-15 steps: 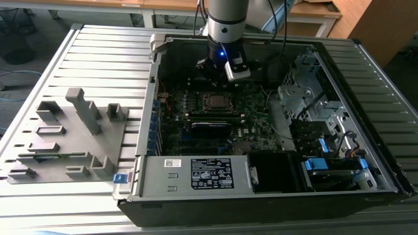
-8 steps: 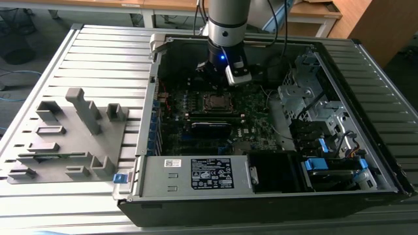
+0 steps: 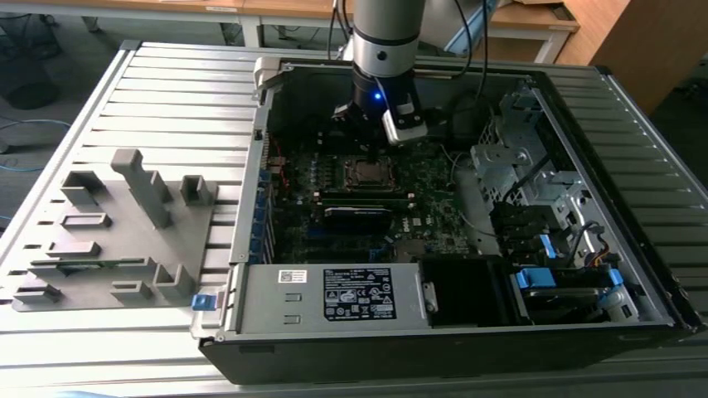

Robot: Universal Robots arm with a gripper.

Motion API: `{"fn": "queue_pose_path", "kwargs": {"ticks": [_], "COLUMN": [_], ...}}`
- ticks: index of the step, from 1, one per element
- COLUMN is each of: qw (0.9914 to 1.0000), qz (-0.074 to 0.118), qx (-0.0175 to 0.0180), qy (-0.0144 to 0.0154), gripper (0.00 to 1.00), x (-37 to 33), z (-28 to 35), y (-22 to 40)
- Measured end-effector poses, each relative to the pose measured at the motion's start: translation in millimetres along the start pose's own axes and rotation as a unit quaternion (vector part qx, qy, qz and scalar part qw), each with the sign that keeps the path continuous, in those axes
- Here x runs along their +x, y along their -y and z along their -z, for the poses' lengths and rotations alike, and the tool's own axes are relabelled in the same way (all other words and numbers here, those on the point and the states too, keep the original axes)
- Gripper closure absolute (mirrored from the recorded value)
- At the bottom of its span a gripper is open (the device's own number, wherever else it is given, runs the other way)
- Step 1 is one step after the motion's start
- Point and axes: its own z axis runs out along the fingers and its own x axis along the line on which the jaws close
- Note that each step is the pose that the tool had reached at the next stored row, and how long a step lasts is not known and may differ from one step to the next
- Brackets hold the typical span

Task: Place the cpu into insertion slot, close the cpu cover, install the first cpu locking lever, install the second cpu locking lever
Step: 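Install the first cpu locking lever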

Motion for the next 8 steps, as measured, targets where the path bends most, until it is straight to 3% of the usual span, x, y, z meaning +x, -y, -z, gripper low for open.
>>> {"fn": "queue_pose_path", "kwargs": {"ticks": [8], "qw": [1.0], "qz": [0.002], "qx": [-0.001], "qy": [-0.0003], "gripper": [0.89], "x": [-1.0], "z": [1.2], "y": [4.1]}}
